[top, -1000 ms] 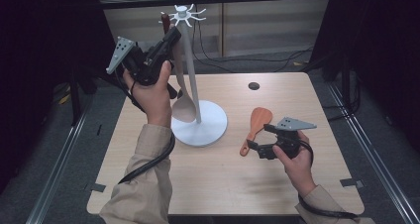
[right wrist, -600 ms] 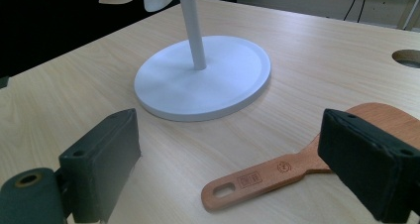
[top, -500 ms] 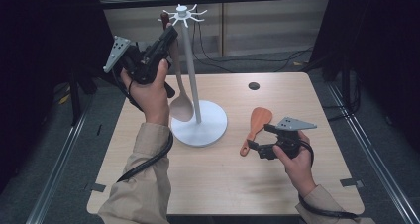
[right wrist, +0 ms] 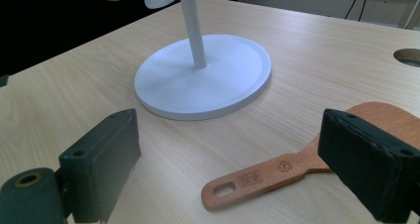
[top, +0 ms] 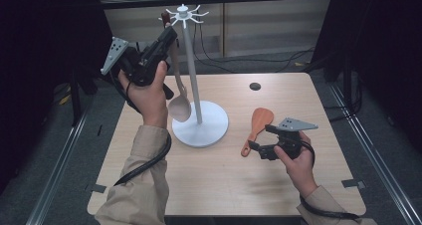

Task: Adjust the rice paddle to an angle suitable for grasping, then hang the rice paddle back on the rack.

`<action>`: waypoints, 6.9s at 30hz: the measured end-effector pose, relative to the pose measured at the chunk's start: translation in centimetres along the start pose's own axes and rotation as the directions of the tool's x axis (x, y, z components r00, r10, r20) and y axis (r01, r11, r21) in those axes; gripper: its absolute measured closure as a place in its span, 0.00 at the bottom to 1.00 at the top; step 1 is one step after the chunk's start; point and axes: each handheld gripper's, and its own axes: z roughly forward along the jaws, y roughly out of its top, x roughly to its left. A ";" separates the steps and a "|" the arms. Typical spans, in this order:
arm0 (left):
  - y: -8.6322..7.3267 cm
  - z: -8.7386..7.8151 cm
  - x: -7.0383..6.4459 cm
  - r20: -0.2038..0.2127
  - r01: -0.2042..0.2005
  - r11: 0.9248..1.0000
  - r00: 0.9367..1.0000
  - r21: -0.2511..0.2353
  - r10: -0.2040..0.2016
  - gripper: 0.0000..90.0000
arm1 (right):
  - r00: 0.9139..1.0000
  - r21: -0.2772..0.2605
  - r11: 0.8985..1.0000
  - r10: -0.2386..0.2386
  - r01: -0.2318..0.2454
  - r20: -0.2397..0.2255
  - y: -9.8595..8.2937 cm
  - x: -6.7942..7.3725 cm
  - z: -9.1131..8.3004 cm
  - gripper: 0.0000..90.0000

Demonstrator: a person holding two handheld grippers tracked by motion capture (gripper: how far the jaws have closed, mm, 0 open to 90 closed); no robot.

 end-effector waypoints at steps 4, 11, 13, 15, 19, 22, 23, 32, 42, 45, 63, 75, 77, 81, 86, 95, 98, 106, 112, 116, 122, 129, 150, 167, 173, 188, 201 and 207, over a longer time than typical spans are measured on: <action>-0.4 -0.4 -0.2 0.014 -0.001 1.000 1.000 0.005 0.001 0.94 | 1.000 0.000 1.000 -0.001 0.001 0.002 0.0 0.0 0.0 0.09; -2.0 -1.4 -0.4 0.032 -0.004 0.999 0.999 0.032 0.003 0.87 | 1.000 0.008 1.000 0.002 -0.002 0.012 -0.2 -0.3 0.0 0.09; -2.6 -1.7 -0.4 0.029 -0.006 0.999 1.000 0.043 0.005 0.86 | 1.000 0.010 1.000 0.003 -0.003 0.014 -0.3 -0.4 0.0 0.09; -3.1 -1.9 -0.4 0.030 -0.010 0.998 1.000 0.054 0.009 0.84 | 1.000 0.010 1.000 0.000 0.000 0.013 -0.3 -0.4 0.1 0.09; -3.9 -2.3 -0.3 0.032 -0.007 0.998 0.999 0.067 0.005 0.81 | 1.000 0.016 1.000 0.000 0.000 0.011 -0.3 -0.3 0.2 0.09; -4.3 -2.6 -0.3 0.039 -0.014 0.997 0.999 0.076 0.011 0.78 | 1.000 0.021 1.000 -0.003 0.003 0.014 -0.4 -0.4 0.3 0.09; -4.5 -2.7 -0.3 0.034 -0.011 0.997 0.999 0.075 0.008 0.77 | 1.000 0.021 1.000 -0.003 0.003 0.014 -0.5 -0.4 0.3 0.09; -6.1 -3.6 -0.5 0.050 -0.026 0.993 0.999 0.117 0.020 0.70 | 1.000 0.032 0.999 -0.006 0.005 0.019 -0.6 -0.5 0.4 0.09; -8.1 -4.8 -0.2 0.062 -0.018 0.987 0.998 0.159 0.008 0.64 | 1.000 0.039 0.999 -0.012 0.011 0.021 -0.8 -0.4 0.6 0.09; -8.5 -5.0 -0.3 0.071 -0.019 0.987 0.997 0.159 0.007 0.60 | 1.000 0.041 0.999 -0.011 0.010 0.020 -0.8 -0.4 0.6 0.09; -10.9 -5.9 -0.9 0.141 -0.041 0.969 0.990 0.242 0.006 0.47 | 1.000 0.050 0.999 -0.013 0.012 0.024 -0.9 -0.5 0.7 0.09; -13.1 -6.7 -1.2 0.175 -0.031 0.954 0.984 0.299 -0.023 0.37 | 1.000 0.056 0.998 -0.012 0.010 0.027 -1.0 -0.5 0.8 0.09; -13.5 -6.9 -1.2 0.175 -0.030 0.949 0.984 0.314 -0.027 0.36 | 1.000 0.056 0.998 -0.012 0.010 0.028 -1.0 -0.5 0.8 0.09; -14.2 -7.1 -1.4 0.177 -0.023 0.942 0.983 0.335 -0.039 0.33 | 0.999 0.061 0.998 -0.016 0.014 0.030 -1.2 -0.5 0.8 0.09; -15.2 -7.6 -1.6 0.181 -0.034 0.927 0.983 0.374 -0.037 0.32 | 0.999 0.064 0.998 -0.010 0.007 0.037 -1.3 -0.8 0.7 0.09; -16.7 -8.5 -1.8 0.191 -0.035 0.904 0.980 0.427 -0.052 0.32 | 0.999 0.094 0.996 -0.008 0.003 0.052 -2.0 -1.5 1.2 0.09; -17.1 -8.8 -2.0 0.181 -0.029 0.894 0.982 0.446 -0.059 0.31 | 0.998 0.108 0.994 -0.017 0.011 0.055 -2.2 -1.8 1.3 0.09; -18.1 -10.1 -1.6 0.179 -0.059 0.861 0.983 0.505 -0.037 0.30 | 0.998 0.135 0.991 -0.008 -0.002 0.068 -2.6 -2.2 1.8 0.10; -18.2 -10.9 -0.9 0.146 -0.038 0.858 0.988 0.512 -0.044 0.29 | 0.997 0.158 0.987 -0.029 0.018 0.066 -2.9 -2.2 2.3 0.13; -18.0 -11.4 -0.5 0.144 -0.037 0.857 0.989 0.514 -0.044 0.28 | 0.998 0.168 0.985 -0.045 0.038 0.039 -2.9 -2.3 2.6 0.24; -17.7 -11.8 -0.2 0.115 -0.017 0.858 0.992 0.513 -0.048 0.27 | 0.997 0.203 0.977 -0.068 0.074 -0.033 -3.1 -2.3 3.6 0.67; -17.6 -12.4 0.0 0.100 -0.009 0.858 0.994 0.514 -0.049 0.27 | 0.984 0.254 0.954 -0.136 0.162 -0.115 -2.9 -1.5 5.1 0.96; -17.2 -12.2 -0.2 0.108 -0.005 0.862 0.992 0.506 -0.058 0.26 | 0.969 0.320 0.930 -0.115 0.183 -0.219 -4.2 1.6 5.7 1.00; -17.2 -12.7 0.1 0.088 0.016 0.858 0.994 0.513 -0.072 0.26 | 0.926 0.294 0.928 -0.116 0.230 -0.358 -4.0 6.5 8.8 1.00; -17.3 -12.9 0.3 0.084 0.022 0.859 0.993 0.512 -0.076 0.26 | 0.921 0.284 0.927 -0.129 0.243 -0.368 -3.3 6.2 9.2 0.85; -17.2 -13.1 0.7 0.064 0.033 0.858 0.995 0.513 -0.077 0.26 | 0.899 0.237 0.891 -0.309 0.388 -0.310 -3.3 2.9 9.7 0.12; -17.3 -13.2 0.7 0.066 0.031 0.854 0.995 0.520 -0.076 0.26 | 0.855 0.264 0.860 -0.307 0.437 -0.417 -3.6 4.2 10.5 0.13; -17.5 -13.1 0.6 0.065 0.033 0.850 0.995 0.526 -0.079 0.26 | 0.894 0.298 0.872 -0.278 0.388 -0.351 -3.3 3.6 9.5 0.43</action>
